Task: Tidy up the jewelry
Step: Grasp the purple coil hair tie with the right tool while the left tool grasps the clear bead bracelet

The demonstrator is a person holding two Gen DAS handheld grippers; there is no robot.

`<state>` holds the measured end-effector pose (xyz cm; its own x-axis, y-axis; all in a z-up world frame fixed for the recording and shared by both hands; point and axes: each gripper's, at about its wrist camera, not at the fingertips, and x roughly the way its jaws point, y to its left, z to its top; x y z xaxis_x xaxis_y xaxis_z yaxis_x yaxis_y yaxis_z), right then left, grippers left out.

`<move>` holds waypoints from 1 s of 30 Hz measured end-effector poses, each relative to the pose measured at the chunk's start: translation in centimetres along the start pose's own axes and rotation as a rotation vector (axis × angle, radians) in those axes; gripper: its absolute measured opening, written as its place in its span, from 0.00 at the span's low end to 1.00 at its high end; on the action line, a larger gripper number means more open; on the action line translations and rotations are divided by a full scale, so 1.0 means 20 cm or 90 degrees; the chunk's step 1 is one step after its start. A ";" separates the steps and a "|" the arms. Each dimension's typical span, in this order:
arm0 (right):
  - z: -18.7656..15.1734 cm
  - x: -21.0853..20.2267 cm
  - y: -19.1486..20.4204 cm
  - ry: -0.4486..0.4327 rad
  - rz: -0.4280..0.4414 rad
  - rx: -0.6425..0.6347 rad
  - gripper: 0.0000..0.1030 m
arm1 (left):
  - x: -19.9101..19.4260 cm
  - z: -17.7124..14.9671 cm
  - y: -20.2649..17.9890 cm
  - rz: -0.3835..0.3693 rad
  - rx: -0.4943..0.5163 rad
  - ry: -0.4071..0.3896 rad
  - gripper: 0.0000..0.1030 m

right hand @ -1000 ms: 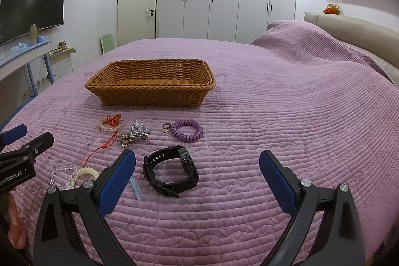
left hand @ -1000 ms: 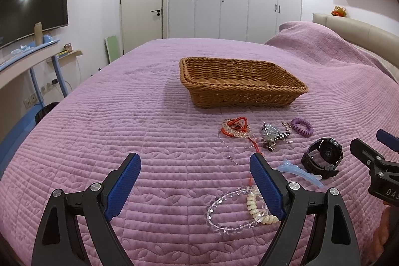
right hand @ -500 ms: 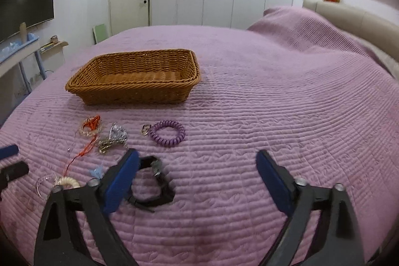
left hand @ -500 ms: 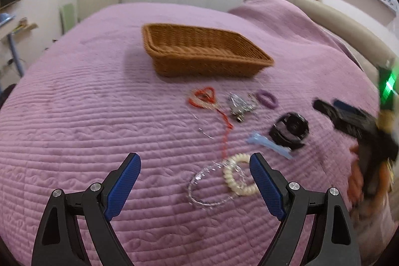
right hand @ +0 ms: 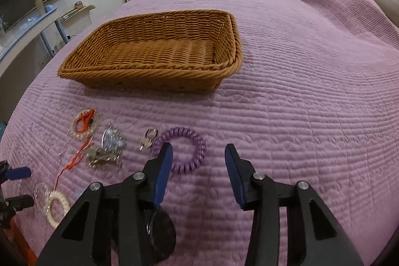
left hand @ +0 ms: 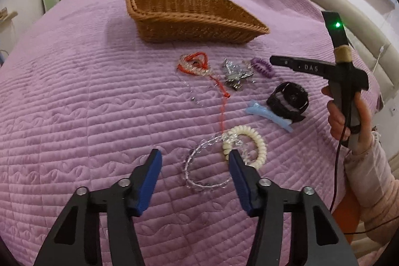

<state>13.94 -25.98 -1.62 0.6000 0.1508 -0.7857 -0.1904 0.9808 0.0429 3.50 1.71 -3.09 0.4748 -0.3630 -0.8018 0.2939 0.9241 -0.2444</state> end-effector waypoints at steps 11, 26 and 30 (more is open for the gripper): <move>-0.02 0.16 0.02 0.019 -0.004 -0.011 0.37 | 0.11 0.00 -0.09 0.071 0.052 0.030 0.48; -0.02 0.13 0.02 -0.002 0.056 -0.011 0.13 | 0.01 0.04 -0.15 0.035 0.064 -0.034 0.07; -0.01 -0.01 0.03 -0.030 0.064 -0.020 0.13 | -0.09 0.12 -0.14 0.003 0.056 -0.074 0.07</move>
<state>13.56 -25.35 -1.65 0.6124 0.2540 -0.7487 -0.2747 0.9563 0.0997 3.78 -0.44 0.25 0.5675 -0.3753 -0.7329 0.3610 0.9134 -0.1882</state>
